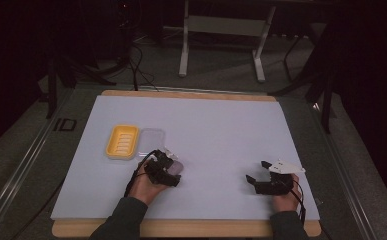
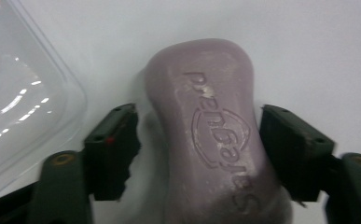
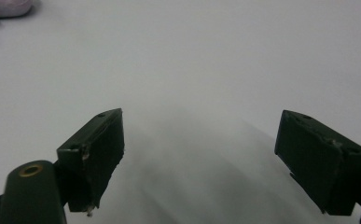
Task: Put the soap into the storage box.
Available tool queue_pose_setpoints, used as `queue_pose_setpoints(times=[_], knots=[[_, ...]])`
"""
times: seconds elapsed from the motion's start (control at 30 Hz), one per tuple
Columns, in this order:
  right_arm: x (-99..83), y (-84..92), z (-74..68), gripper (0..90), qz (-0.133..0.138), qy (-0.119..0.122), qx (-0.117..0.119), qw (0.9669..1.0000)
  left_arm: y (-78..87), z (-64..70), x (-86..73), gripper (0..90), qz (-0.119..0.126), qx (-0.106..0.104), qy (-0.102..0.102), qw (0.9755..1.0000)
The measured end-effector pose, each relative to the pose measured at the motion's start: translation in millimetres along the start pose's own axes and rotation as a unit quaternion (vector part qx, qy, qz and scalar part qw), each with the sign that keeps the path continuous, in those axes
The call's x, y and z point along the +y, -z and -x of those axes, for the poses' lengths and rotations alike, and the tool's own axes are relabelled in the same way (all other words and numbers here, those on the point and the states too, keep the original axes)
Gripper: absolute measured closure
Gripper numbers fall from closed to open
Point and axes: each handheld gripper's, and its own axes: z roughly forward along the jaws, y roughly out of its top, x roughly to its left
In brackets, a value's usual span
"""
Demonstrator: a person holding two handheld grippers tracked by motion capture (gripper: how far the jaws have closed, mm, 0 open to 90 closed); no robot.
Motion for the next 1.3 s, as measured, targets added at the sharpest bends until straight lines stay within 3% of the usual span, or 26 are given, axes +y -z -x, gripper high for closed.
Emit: queue_pose_setpoints(times=[0.17, 0.6, 0.77, 1.0, 1.13, 1.3], knots=[[0.0, 0.0, 0.1, 15.3, 0.0, -0.001, 0.0, 1.0, 1.3, -7.8, 4.8, 42.5, -0.018, -0.003, -0.013, 0.9997], [0.2, -0.2, -0.1, 15.3, -0.003, 0.001, 0.002, 1.0, -1.6, -19.1, 21.2, 41.8, -0.071, -0.02, -0.032, 0.9968], [0.3, -0.2, -0.3, 15.3, -0.004, 0.002, 0.002, 1.0, -0.9, -18.0, 27.2, 48.9, -0.099, -0.018, -0.046, 0.9939], [0.3, -0.1, -0.2, 15.3, -0.004, 0.001, 0.002, 1.0, 4.3, -19.0, 23.7, 49.4, -0.134, -0.018, -0.062, 0.9889], [0.3, -0.3, -0.3, 15.3, -0.005, 0.002, 0.002, 1.0, 3.6, -22.1, 25.9, 49.0, -0.149, -0.029, -0.069, 0.986], [0.4, -0.5, -0.6, 15.3, -0.006, 0.003, 0.002, 1.0, -0.4, -23.9, 35.6, 48.9, -0.182, -0.04, -0.084, 0.9788]])
